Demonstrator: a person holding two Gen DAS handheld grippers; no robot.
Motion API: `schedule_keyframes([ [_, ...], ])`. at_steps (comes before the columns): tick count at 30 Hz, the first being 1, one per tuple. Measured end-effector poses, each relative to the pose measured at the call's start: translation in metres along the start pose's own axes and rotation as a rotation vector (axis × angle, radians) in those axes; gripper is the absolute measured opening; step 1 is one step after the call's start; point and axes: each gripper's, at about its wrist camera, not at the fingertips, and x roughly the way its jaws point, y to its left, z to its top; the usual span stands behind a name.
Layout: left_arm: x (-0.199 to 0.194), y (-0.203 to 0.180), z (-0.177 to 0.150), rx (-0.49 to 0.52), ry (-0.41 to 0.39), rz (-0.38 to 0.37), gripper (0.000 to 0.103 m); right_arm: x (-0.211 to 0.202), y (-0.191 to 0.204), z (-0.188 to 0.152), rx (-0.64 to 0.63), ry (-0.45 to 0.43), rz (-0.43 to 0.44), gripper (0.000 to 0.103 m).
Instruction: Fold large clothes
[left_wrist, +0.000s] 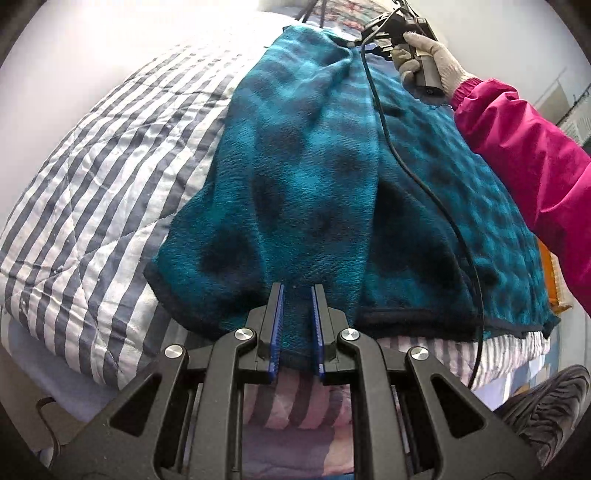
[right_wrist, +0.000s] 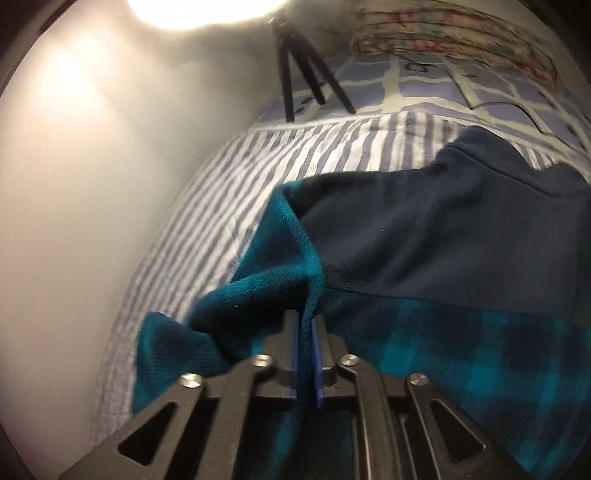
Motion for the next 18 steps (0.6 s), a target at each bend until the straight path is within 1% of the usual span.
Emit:
schedule_keyframes([
  [1, -0.004, -0.002, 0.000, 0.004, -0.010, -0.012, 0.011, -0.018, 0.001, -0.001, 0.002, -0.028, 0.007, 0.032],
  [2, -0.009, -0.002, 0.001, 0.006, -0.024, -0.020, 0.011, -0.030, 0.000, 0.000, 0.002, -0.041, 0.013, 0.034],
  [4, -0.022, 0.002, 0.003, 0.005, -0.060, -0.031, 0.011, -0.067, -0.001, 0.000, 0.018, -0.070, 0.052, 0.034],
  [6, -0.034, 0.006, 0.006, -0.002, -0.102, -0.025, 0.016, -0.095, 0.000, -0.005, 0.017, -0.098, 0.083, 0.034],
  [7, -0.040, 0.008, 0.007, -0.010, -0.120, -0.020, 0.025, -0.118, 0.004, -0.010, 0.002, -0.117, 0.093, 0.034],
  [8, -0.047, 0.014, 0.009, -0.029, -0.142, -0.015, 0.036, -0.129, 0.006, -0.012, -0.007, -0.127, 0.099, 0.035],
  [9, -0.051, 0.022, 0.011, -0.045, -0.151, -0.020, 0.040, -0.139, 0.007, -0.014, -0.013, -0.134, 0.108, 0.035],
  [10, -0.054, 0.030, 0.013, -0.071, -0.155, -0.027, 0.040, -0.161, 0.011, -0.022, -0.024, -0.147, 0.126, 0.035],
  [12, -0.059, 0.044, 0.018, -0.119, -0.151, -0.033, 0.040, -0.183, 0.013, -0.033, -0.032, -0.163, 0.141, 0.037],
  [13, -0.059, 0.053, 0.022, -0.143, -0.147, -0.045, 0.040, -0.201, 0.016, -0.044, -0.039, -0.172, 0.153, 0.037],
  [15, -0.058, 0.072, 0.029, -0.222, -0.132, -0.089, 0.040, -0.221, 0.016, -0.058, -0.045, -0.179, 0.165, 0.037],
  [16, -0.057, 0.087, 0.031, -0.252, -0.122, -0.115, 0.040, -0.233, 0.017, -0.071, -0.046, -0.176, 0.174, 0.037],
  [17, -0.054, 0.096, 0.034, -0.293, -0.104, -0.133, 0.040, -0.241, 0.017, -0.083, -0.043, -0.170, 0.184, 0.037],
  [18, -0.053, 0.102, 0.034, -0.318, -0.102, -0.141, 0.040, -0.248, 0.017, -0.097, -0.038, -0.157, 0.192, 0.037],
])
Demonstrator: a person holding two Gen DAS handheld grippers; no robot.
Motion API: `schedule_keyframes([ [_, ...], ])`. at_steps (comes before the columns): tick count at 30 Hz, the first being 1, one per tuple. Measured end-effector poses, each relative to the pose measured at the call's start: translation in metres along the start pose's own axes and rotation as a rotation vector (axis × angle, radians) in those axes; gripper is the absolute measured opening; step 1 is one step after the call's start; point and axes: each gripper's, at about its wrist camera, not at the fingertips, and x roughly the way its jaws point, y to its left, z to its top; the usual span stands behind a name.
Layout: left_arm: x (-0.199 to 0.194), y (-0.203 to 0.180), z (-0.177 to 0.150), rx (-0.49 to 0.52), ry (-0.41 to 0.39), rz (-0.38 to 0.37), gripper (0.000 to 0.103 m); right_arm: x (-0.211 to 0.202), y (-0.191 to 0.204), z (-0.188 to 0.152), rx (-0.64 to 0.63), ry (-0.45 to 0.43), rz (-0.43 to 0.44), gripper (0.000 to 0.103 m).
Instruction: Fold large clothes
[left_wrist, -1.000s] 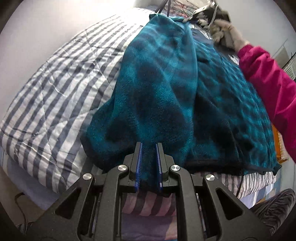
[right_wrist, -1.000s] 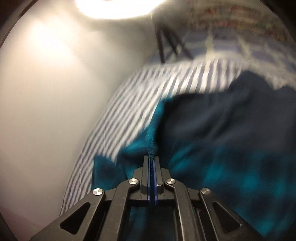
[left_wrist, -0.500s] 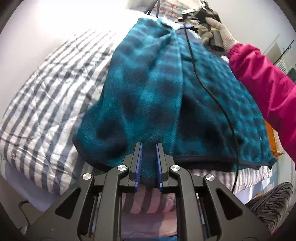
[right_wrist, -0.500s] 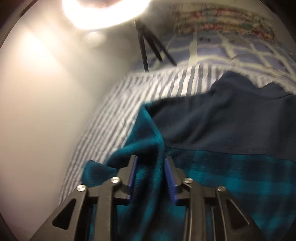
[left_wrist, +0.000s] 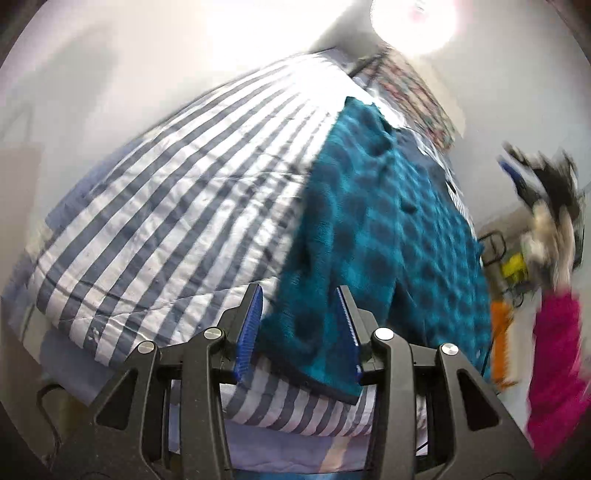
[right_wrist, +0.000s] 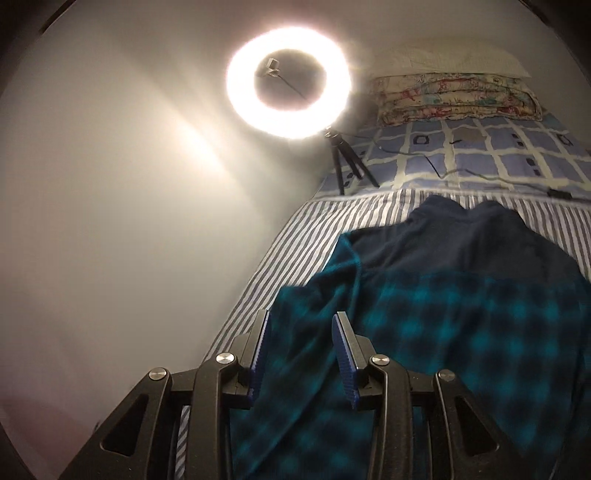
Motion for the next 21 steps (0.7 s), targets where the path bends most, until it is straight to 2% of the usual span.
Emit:
schedule_keyframes([
  [4, 0.013, 0.018, 0.005, -0.064, 0.045, 0.004, 0.040, -0.012, 0.009, -0.063, 0.017, 0.081, 0.052, 0.037],
  [7, 0.020, 0.018, -0.002, -0.046, 0.060, 0.016, 0.039, -0.002, 0.020, -0.114, 0.038, 0.158, 0.107, 0.037],
  [10, 0.023, 0.013, -0.006, -0.012, 0.075, 0.016, 0.030, 0.024, 0.036, -0.161, 0.051, 0.247, 0.153, 0.037],
  [12, 0.023, 0.012, -0.006, -0.011, 0.079, 0.007, 0.029, 0.041, 0.047, -0.184, 0.041, 0.292, 0.171, 0.038],
  [14, 0.025, 0.009, -0.007, -0.008, 0.081, 0.004, 0.020, 0.063, 0.060, -0.208, 0.034, 0.350, 0.188, 0.042],
  [16, 0.028, 0.005, -0.007, 0.002, 0.086, 0.006, 0.015, 0.087, 0.073, -0.231, 0.015, 0.404, 0.179, 0.046],
  [21, 0.029, 0.003, -0.009, 0.010, 0.084, 0.013, 0.011, 0.122, 0.084, -0.260, 0.027, 0.461, 0.191, 0.048],
])
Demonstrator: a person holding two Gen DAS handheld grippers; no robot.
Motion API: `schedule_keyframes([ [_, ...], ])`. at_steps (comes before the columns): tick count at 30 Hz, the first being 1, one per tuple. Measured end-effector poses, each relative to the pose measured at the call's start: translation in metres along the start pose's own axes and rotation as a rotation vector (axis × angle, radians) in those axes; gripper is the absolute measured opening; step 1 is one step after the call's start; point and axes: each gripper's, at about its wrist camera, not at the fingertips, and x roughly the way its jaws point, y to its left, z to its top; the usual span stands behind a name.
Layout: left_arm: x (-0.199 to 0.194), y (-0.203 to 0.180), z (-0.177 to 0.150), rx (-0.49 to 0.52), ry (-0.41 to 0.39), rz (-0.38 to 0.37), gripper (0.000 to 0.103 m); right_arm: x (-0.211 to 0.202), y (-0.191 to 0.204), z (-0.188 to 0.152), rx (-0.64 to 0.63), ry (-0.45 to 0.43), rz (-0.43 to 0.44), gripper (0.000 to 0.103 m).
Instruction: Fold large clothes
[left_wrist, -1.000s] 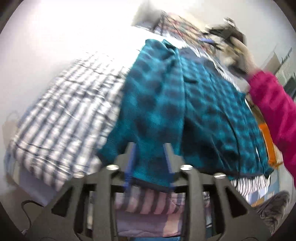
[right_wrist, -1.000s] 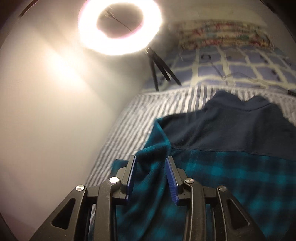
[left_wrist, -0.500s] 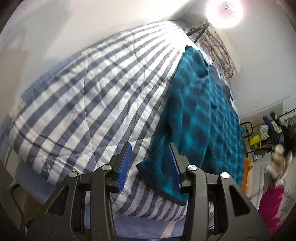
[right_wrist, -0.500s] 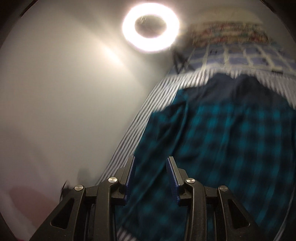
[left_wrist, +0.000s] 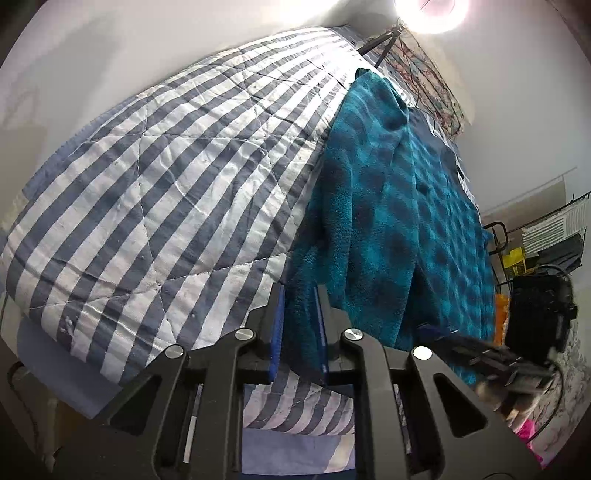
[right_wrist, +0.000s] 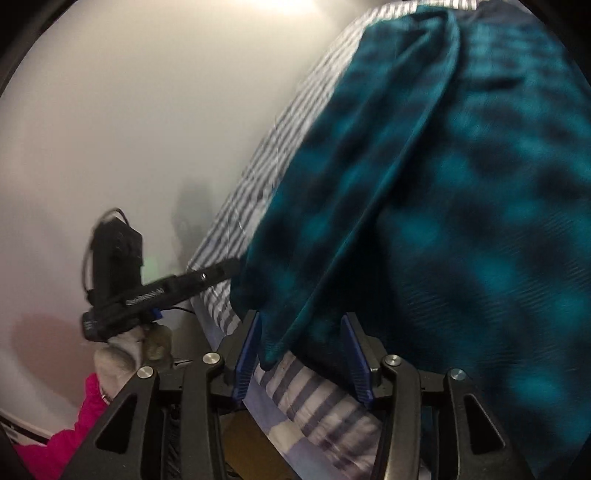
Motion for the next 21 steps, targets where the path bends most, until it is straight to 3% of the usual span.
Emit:
schedule_keyframes([
  [2, -0.001, 0.000, 0.000, 0.000, -0.004, 0.001, 0.008, 0.012, 0.001, 0.001, -0.016, 0.014, -0.002, 0.046],
  [4, -0.002, 0.000, 0.000, 0.001, -0.003, -0.004, 0.006, 0.019, 0.003, 0.000, -0.026, 0.020, 0.005, 0.031],
  [6, -0.003, -0.001, -0.002, 0.011, -0.006, 0.004, 0.004, 0.020, 0.002, 0.002, -0.022, 0.006, -0.004, 0.001],
  [13, -0.019, 0.006, -0.012, -0.009, -0.037, 0.007, 0.001, -0.026, -0.004, 0.007, 0.022, -0.098, 0.028, 0.000],
  [21, -0.011, 0.003, -0.013, -0.038, -0.023, -0.015, 0.002, 0.006, -0.004, -0.005, 0.024, -0.020, 0.009, 0.000],
])
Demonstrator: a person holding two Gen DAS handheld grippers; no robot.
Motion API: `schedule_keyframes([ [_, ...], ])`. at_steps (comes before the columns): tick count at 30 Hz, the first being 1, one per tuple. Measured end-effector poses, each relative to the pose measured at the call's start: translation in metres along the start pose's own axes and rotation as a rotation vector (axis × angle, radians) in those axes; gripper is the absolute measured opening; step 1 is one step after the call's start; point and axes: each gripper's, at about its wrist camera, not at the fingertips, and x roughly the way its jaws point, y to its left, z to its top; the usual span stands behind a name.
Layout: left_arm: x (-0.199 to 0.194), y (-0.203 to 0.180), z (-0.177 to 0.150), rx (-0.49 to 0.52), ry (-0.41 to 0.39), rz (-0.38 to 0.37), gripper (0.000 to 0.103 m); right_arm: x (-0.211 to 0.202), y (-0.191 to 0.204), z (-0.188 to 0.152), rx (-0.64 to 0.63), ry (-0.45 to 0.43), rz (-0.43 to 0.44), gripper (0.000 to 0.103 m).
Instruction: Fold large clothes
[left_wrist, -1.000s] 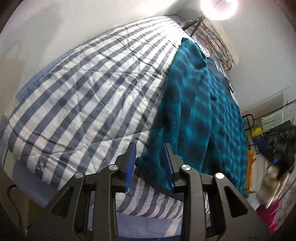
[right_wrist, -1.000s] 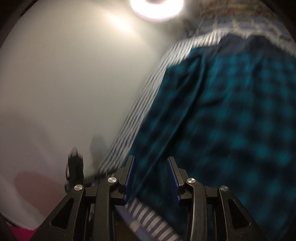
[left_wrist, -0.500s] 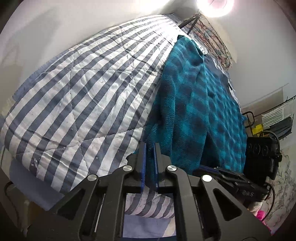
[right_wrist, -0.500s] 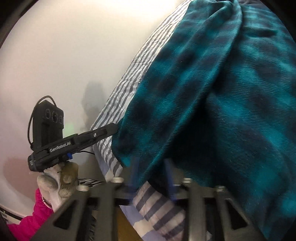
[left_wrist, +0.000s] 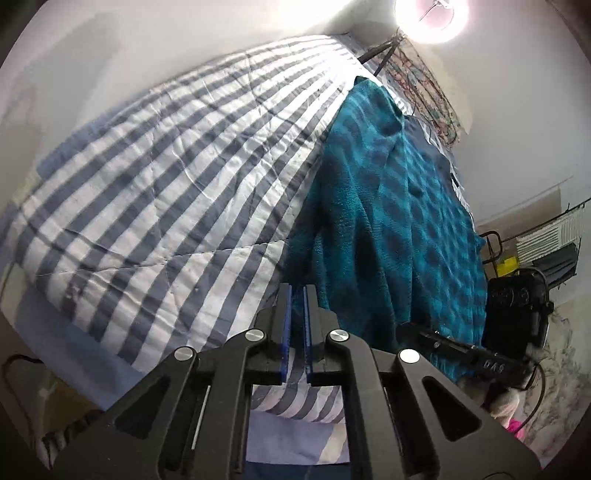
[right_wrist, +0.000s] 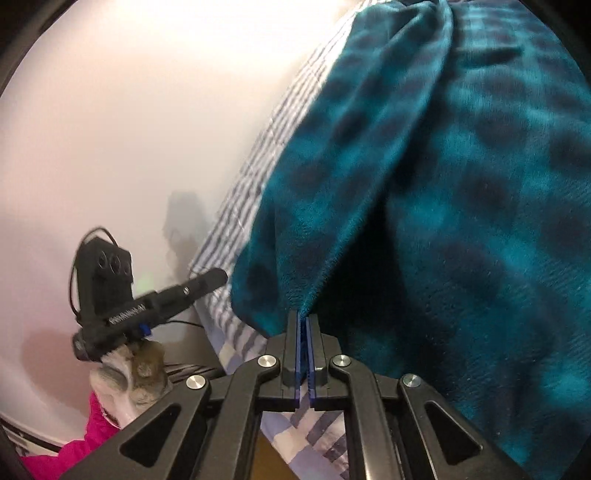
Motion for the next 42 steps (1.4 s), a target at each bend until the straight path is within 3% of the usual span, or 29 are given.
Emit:
schedule_keyframes([
  [4, 0.013, 0.003, 0.006, -0.030, 0.011, 0.020, 0.003, -0.014, 0.007, 0.005, -0.009, -0.034, -0.004, 0.000],
  [6, 0.015, 0.005, 0.007, -0.043, 0.005, 0.026, 0.004, -0.022, 0.010, 0.007, -0.046, -0.029, -0.093, 0.001],
  [7, 0.015, 0.005, 0.007, -0.054, 0.009, 0.008, 0.012, -0.025, 0.012, 0.006, -0.068, -0.021, -0.140, 0.003],
  [8, 0.015, 0.006, 0.007, -0.061, 0.009, -0.008, 0.029, -0.026, 0.014, 0.004, -0.090, -0.014, -0.178, 0.005],
  [10, 0.010, 0.004, 0.008, -0.063, -0.022, -0.032, 0.052, -0.033, 0.016, 0.002, -0.099, -0.010, -0.154, 0.011],
  [11, 0.007, 0.002, 0.009, -0.064, -0.035, -0.039, 0.053, -0.037, 0.018, 0.002, -0.098, -0.018, -0.134, 0.022],
  [12, 0.006, 0.001, 0.010, -0.064, -0.040, -0.049, 0.053, -0.047, 0.019, 0.004, -0.102, -0.032, -0.117, 0.030],
  [13, 0.006, -0.002, 0.012, -0.062, -0.041, -0.052, 0.053, -0.055, 0.022, 0.007, -0.115, -0.052, -0.101, 0.032],
  [19, 0.036, -0.009, 0.013, -0.041, 0.019, -0.027, 0.053, -0.069, 0.036, 0.040, -0.171, -0.138, -0.106, 0.031],
  [22, 0.049, -0.013, 0.009, -0.001, 0.043, 0.022, 0.021, -0.049, 0.035, 0.057, -0.189, -0.133, -0.150, 0.030],
  [25, 0.043, -0.018, 0.009, 0.006, 0.018, -0.001, 0.010, -0.021, 0.024, 0.068, -0.147, -0.107, -0.155, 0.030],
  [30, 0.020, -0.045, 0.004, 0.123, -0.063, -0.001, 0.009, 0.007, -0.018, 0.076, -0.010, -0.039, -0.164, 0.029],
  [34, 0.015, -0.055, 0.001, 0.158, -0.082, -0.011, 0.008, 0.002, -0.018, 0.084, -0.004, -0.012, -0.153, 0.028],
  [38, 0.014, -0.064, -0.001, 0.179, -0.094, -0.014, 0.008, -0.024, 0.004, 0.115, -0.049, -0.076, -0.165, 0.048],
  [42, 0.019, -0.082, -0.001, 0.224, -0.116, -0.007, 0.008, -0.023, 0.025, 0.160, -0.080, -0.083, -0.189, 0.053],
])
